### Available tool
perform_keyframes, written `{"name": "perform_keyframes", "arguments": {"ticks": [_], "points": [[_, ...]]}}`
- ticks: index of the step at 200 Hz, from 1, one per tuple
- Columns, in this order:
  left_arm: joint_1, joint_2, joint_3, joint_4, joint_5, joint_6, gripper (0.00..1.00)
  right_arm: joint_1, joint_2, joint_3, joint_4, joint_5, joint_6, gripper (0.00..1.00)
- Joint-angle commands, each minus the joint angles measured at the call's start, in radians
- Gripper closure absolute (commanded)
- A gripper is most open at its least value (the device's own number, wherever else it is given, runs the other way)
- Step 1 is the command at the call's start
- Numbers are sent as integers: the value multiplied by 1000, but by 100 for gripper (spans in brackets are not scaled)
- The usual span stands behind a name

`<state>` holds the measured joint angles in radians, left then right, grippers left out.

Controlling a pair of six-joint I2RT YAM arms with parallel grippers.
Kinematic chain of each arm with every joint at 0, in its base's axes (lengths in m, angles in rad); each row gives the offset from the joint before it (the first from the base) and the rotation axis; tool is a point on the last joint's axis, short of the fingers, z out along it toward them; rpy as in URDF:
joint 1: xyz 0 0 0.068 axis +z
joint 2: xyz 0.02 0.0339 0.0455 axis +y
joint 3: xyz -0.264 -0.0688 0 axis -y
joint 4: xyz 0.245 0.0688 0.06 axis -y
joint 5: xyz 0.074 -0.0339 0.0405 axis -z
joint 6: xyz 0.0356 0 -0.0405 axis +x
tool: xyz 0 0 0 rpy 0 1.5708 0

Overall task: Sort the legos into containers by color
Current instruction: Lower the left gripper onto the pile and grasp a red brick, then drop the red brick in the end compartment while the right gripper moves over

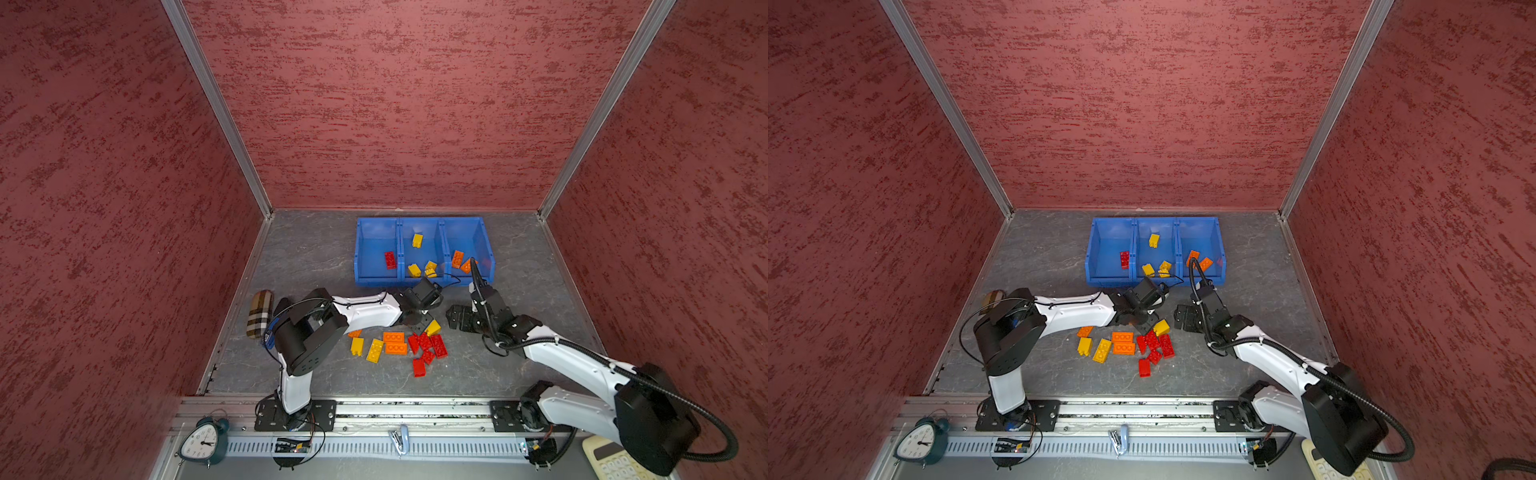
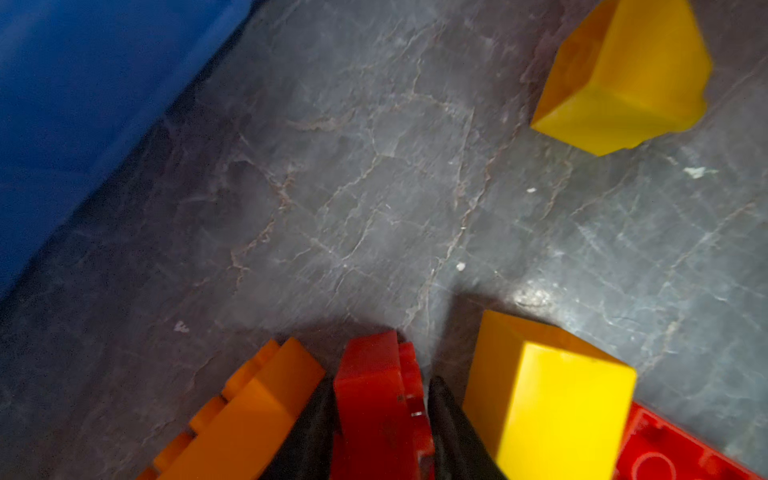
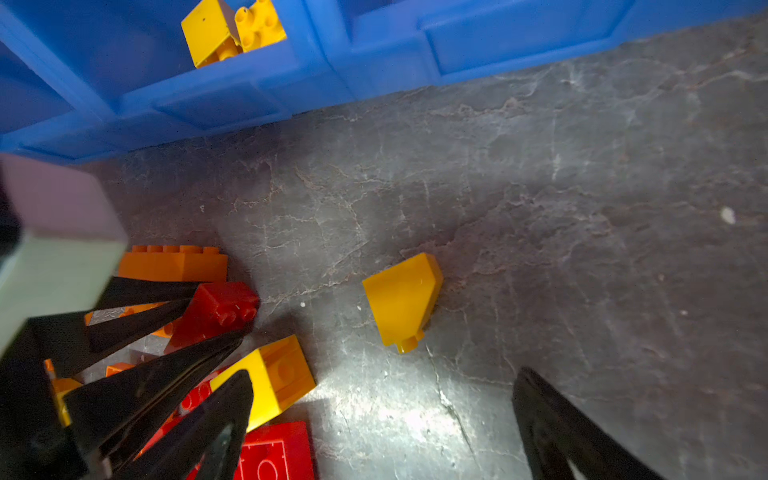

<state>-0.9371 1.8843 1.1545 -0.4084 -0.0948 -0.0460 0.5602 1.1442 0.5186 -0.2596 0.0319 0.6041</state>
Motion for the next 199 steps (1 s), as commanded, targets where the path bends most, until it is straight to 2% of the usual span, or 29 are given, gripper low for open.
{"name": "perform_keyframes", "arguments": {"ticks": [1,47,72,99,123,157,199], "points": [[-1,23,21,-18,-14,15,62,4,-19,13,11,34,16,1],[-2,-5,-3,20,-55,-15,72,4,-24,11,15,28,17,1],[14,-115,-42,43,-63,-50,77,4,-40,3,36,13,13,1],[62,-264,-45,68,7,-97,78,4,-55,-5,68,5,7,1],[121,-335,-30,76,-86,-122,78,5,-55,-3,79,-9,-10,1],[222,-279,19,89,-280,-194,78,4,-52,-2,78,-9,-10,1],[302,-92,166,44,-331,-289,77,5,-57,-1,63,-60,-47,1]]}}
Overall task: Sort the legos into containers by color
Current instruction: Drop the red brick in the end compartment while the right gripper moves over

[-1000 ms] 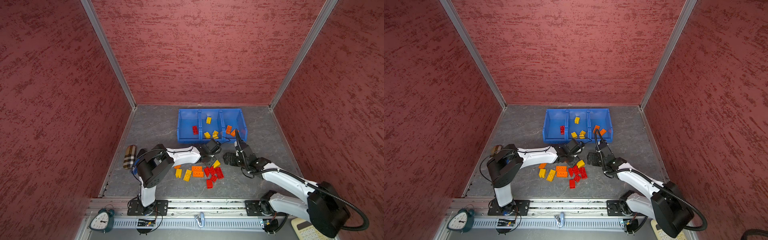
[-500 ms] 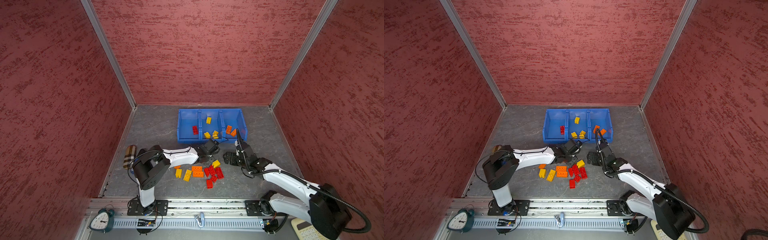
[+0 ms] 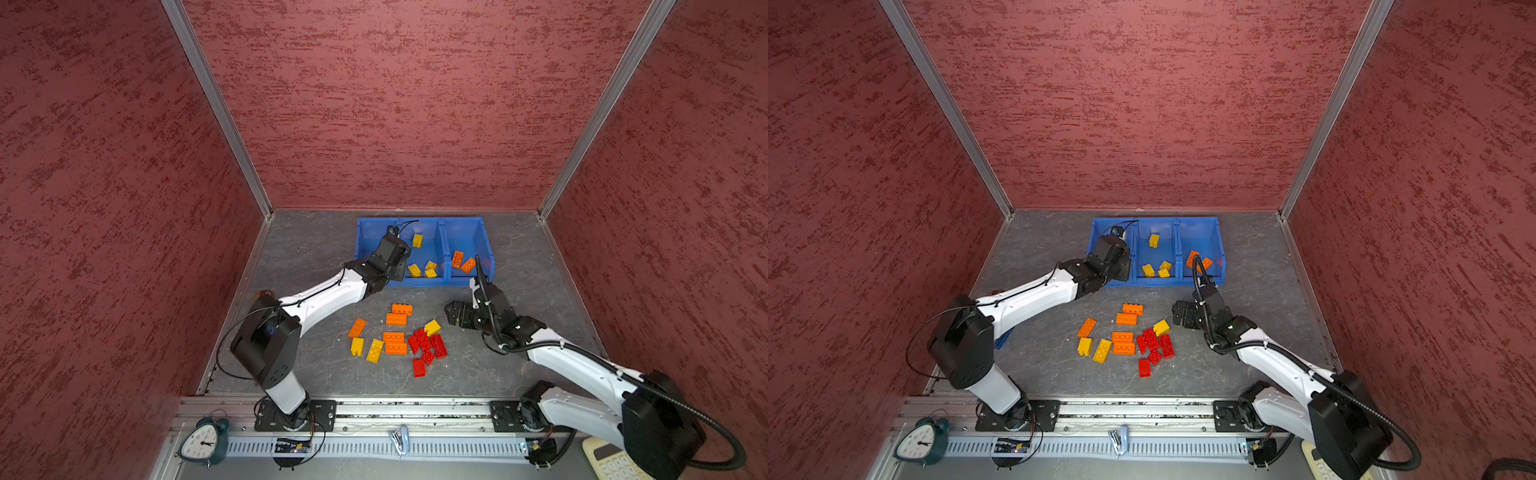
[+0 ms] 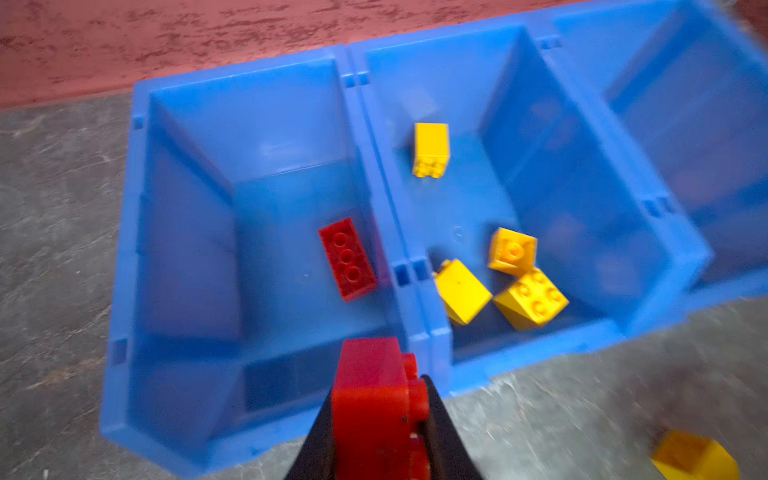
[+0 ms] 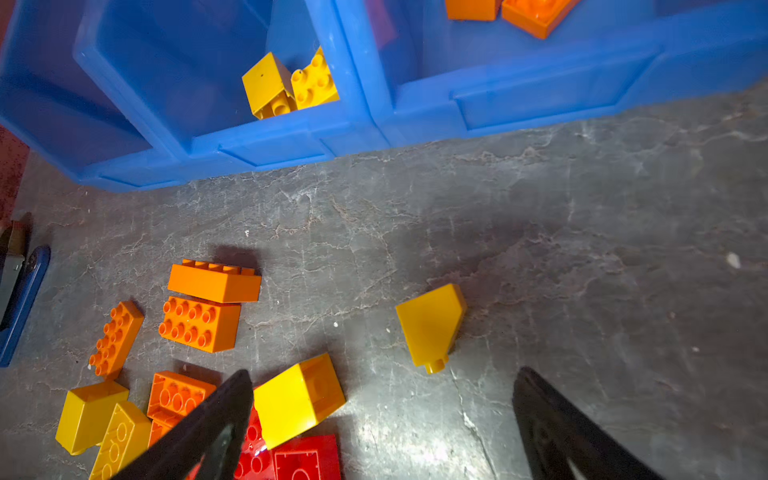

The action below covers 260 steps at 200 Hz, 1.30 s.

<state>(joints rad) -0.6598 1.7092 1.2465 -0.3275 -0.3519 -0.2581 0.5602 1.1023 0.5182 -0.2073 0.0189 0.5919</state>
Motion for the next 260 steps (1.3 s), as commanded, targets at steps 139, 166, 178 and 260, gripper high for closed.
{"name": "perform_keyframes", "arguments": {"ticks": [139,166,178,260], "points": [[23,44,111,-39,-11,-141,28,46,210,157,129,-376,-551,11],[26,-86,-15,34,24,-192,18,77,293,214,99,-425,-835,19],[25,-143,-70,63,17,-212,12,88,335,246,77,-427,-930,19],[107,-304,-230,-59,-77,-370,1,121,617,450,26,-315,-1297,41]]}}
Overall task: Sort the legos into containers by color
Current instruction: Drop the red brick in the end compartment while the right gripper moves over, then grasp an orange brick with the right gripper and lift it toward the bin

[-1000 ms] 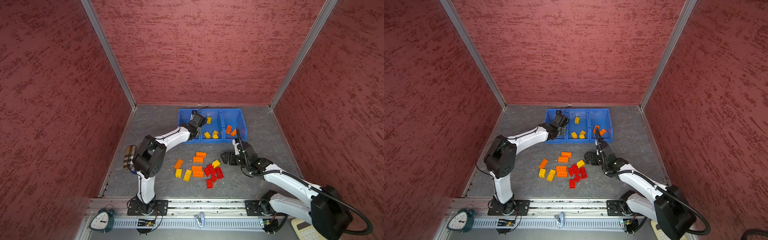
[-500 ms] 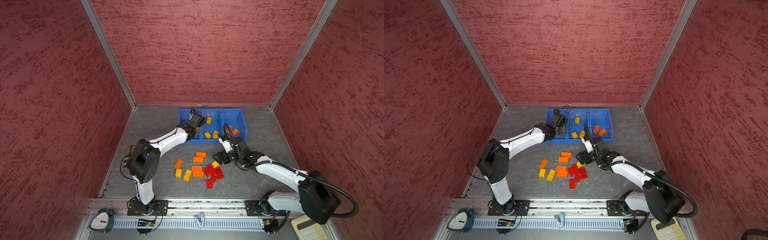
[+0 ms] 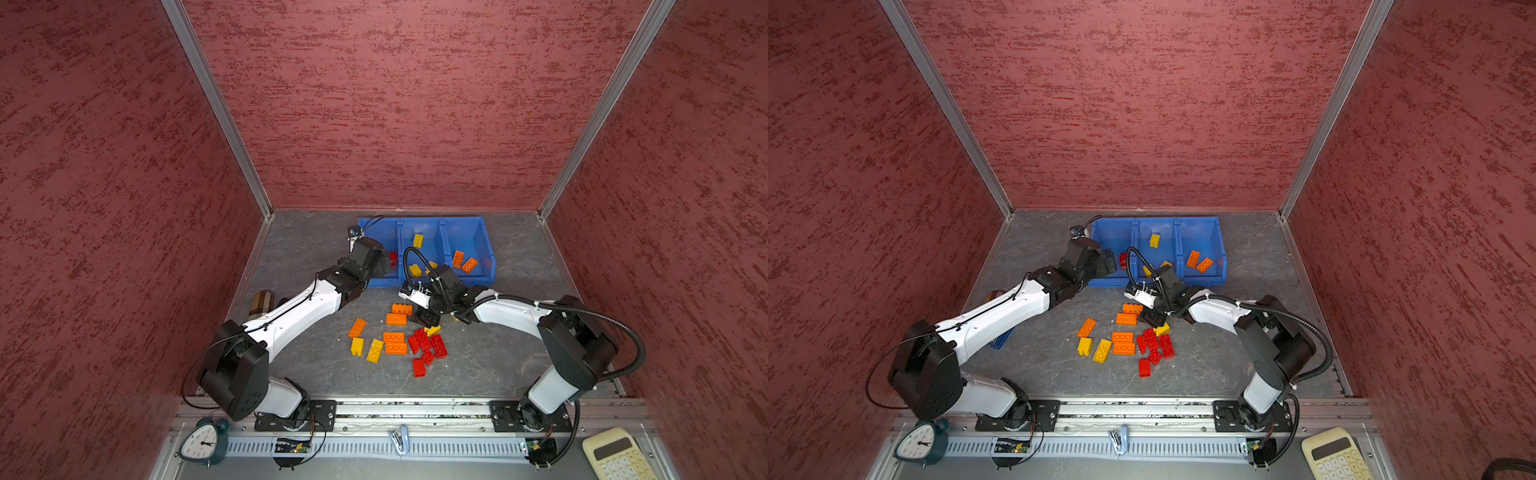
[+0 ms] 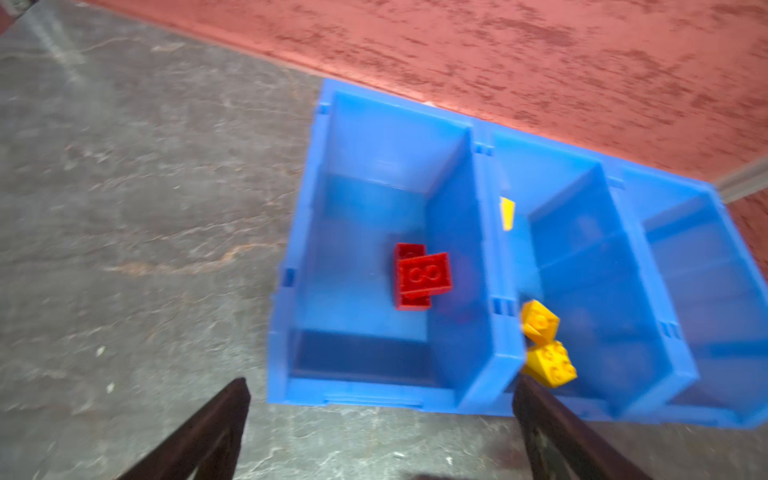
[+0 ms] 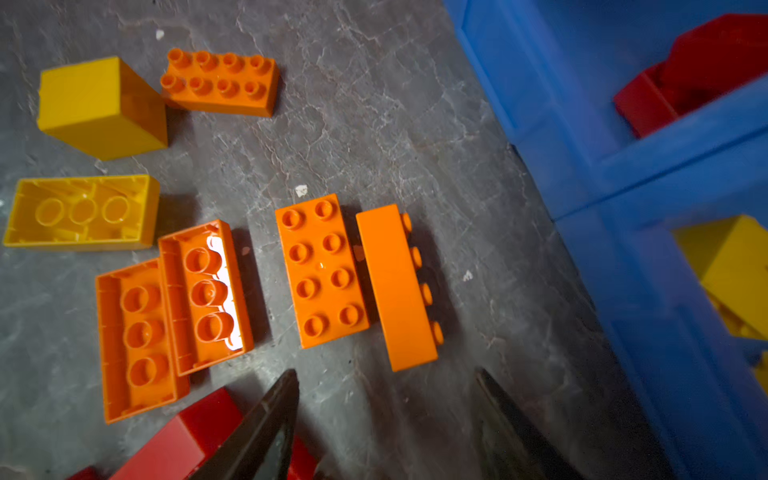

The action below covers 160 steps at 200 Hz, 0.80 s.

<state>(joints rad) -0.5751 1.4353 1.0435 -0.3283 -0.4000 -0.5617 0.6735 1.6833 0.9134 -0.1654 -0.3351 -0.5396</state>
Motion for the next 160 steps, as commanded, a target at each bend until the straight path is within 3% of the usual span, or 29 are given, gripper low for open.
{"name": "perform_keyframes", "arguments": {"ticks": [1,48,97,126,160], "points": [[23,-32,-29,-58,-28,-67,1,9,37,58,-17,41,-167,42],[31,-59,-74,-58,-33,-98,1,14,121,133,-78,81,-241,50],[31,-83,-102,-109,-37,-110,1,46,207,205,-138,67,-271,53],[29,-114,-127,-131,-38,-109,1,55,205,208,-159,72,-265,64],[5,-143,-151,-120,-48,-85,1,54,80,172,-164,59,-205,81]]}}
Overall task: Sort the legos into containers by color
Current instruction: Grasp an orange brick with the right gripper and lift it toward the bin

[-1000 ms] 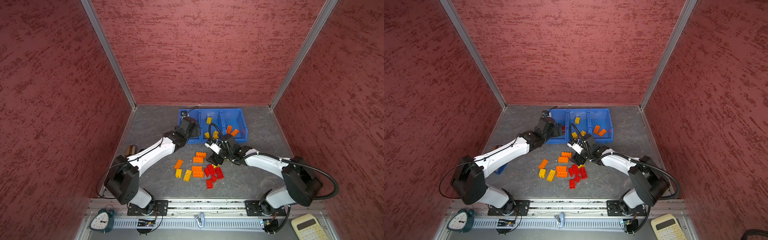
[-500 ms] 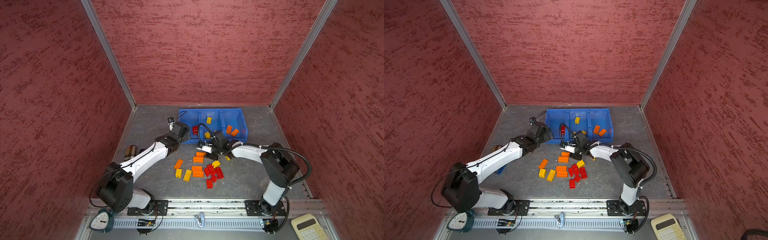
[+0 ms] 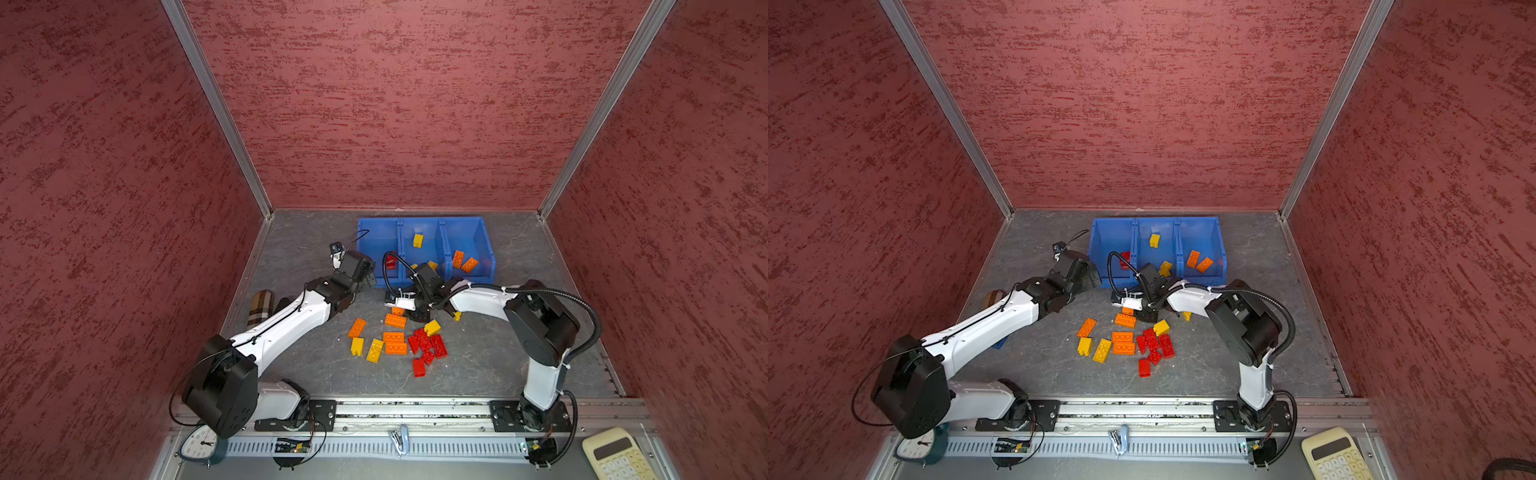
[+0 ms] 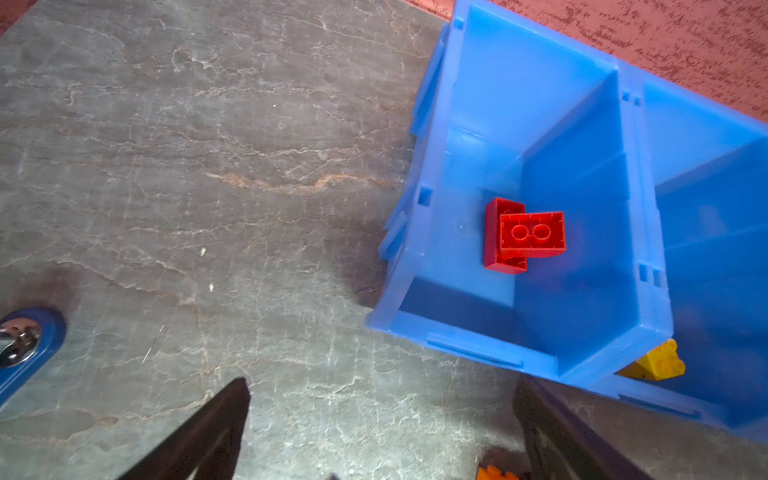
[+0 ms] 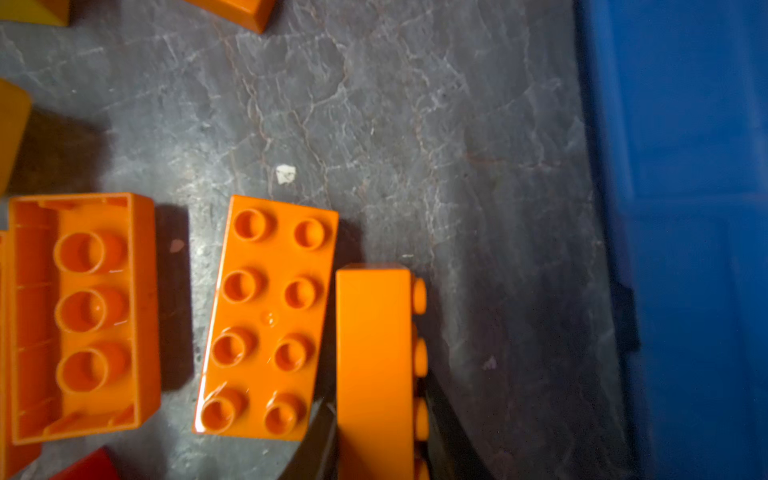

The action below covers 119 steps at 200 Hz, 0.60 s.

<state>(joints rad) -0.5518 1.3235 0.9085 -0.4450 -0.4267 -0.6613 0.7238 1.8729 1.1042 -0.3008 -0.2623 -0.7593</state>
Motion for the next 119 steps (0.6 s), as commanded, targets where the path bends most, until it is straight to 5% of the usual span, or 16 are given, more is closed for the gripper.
{"name": "perform_keyframes", "arguments": {"ticks": [1,27,53,79,99,119], "points": [[-20,-33,-16,-3,-22,15,1,3,-114,-22,-26,-14,18,81],[-63,-30,-15,18,-51,43,1,-22,-287,-106,47,-11,161,85],[-101,-9,-9,47,-57,50,1,-98,-451,-213,197,128,415,84],[-143,35,13,68,-55,52,1,-258,-586,-360,427,216,682,85],[-165,81,51,49,-62,60,1,-421,-598,-390,469,199,904,85],[-180,117,85,37,-68,71,1,-512,-512,-330,391,189,986,83]]}}
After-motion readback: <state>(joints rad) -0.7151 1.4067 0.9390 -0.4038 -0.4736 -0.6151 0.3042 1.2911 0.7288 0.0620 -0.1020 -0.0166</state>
